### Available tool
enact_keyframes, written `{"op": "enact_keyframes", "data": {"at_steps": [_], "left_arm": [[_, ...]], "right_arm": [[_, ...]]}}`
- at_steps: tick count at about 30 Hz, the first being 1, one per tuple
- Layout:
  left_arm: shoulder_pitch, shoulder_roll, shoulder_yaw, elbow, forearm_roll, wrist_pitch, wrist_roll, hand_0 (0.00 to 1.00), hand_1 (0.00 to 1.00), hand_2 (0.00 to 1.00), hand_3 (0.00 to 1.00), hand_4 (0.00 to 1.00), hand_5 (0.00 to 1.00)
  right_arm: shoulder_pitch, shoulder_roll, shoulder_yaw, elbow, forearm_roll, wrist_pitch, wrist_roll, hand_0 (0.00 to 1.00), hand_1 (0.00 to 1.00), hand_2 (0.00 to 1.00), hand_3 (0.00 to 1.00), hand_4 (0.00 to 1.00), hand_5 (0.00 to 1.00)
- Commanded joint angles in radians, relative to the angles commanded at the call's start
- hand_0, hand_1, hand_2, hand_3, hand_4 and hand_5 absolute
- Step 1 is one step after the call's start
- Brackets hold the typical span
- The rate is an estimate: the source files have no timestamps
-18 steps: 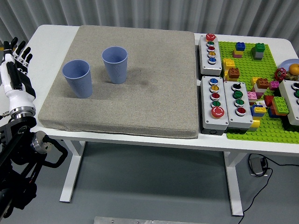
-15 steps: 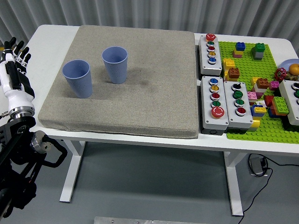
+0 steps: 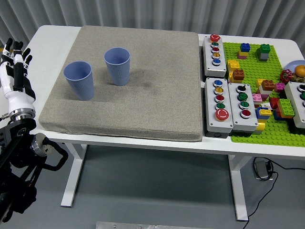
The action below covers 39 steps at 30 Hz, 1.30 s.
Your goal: Pick cup pour cup place
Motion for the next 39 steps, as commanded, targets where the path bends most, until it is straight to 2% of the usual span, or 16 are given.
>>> {"op": "enact_keyframes", "data": {"at_steps": [2,3,8,9,14,15,21,24,31,39], "left_arm": [[0.009,0.010,0.001,-0.007,0.013,-0.008,0.002,0.812,0.801,0.862,0.909,0.855,0.872],[0.016,0.017,0.000,-0.012,0.034,-0.005,0.008,0.812,0.810,0.883,0.943,0.773,0.352],[0.036,0.054,0.008,-0.023,0.114,-0.003,0.029,0.812,0.810,0.883,0.943,0.773,0.352],[0.042,0.063,0.010,-0.027,0.125,-0.003,0.033,0.818,0.828,0.941,0.998,0.841,0.248],[0.064,0.090,0.010,-0.038,0.162,-0.009,0.051,0.818,0.828,0.941,0.998,0.841,0.248],[0.068,0.094,0.010,-0.040,0.167,-0.012,0.055,0.813,0.824,0.972,0.998,0.851,0.207],[0.106,0.125,0.018,-0.059,0.214,-0.034,0.083,0.816,0.818,0.977,0.998,0.863,0.211],[0.121,0.134,0.029,-0.066,0.216,-0.037,0.086,0.816,0.818,0.977,0.998,0.863,0.211],[0.168,0.180,0.066,-0.080,0.195,-0.042,0.088,0.822,0.821,0.978,0.975,0.860,0.219],[0.176,0.196,0.112,-0.059,0.199,-0.043,0.094,0.853,0.844,0.980,0.951,0.862,0.240]], "right_arm": [[0.001,0.000,0.001,0.000,0.000,0.000,0.000,0.670,0.548,0.493,0.536,0.002,0.281],[0.002,-0.001,0.000,0.000,0.002,0.001,0.001,0.670,0.548,0.493,0.536,0.002,0.280],[0.004,-0.002,0.001,0.000,0.001,0.002,0.001,0.670,0.548,0.493,0.536,0.002,0.280],[0.004,-0.002,0.002,0.000,0.001,0.003,0.001,0.670,0.548,0.493,0.536,0.002,0.279],[0.003,-0.002,0.005,0.000,-0.004,0.005,0.000,0.670,0.548,0.493,0.536,0.002,0.279],[0.003,-0.002,0.006,0.000,-0.005,0.005,-0.001,0.669,0.548,0.493,0.536,0.002,0.279],[0.002,-0.002,0.010,0.000,-0.014,0.005,-0.004,0.669,0.548,0.492,0.536,0.002,0.279],[0.002,-0.002,0.011,0.001,-0.018,0.005,-0.005,0.669,0.548,0.492,0.536,0.002,0.279],[-0.001,-0.002,0.009,0.002,-0.020,0.004,-0.006,0.670,0.548,0.492,0.536,0.002,0.279],[-0.005,-0.001,0.008,0.004,-0.025,-0.001,-0.009,0.670,0.548,0.493,0.536,0.002,0.281]]}}
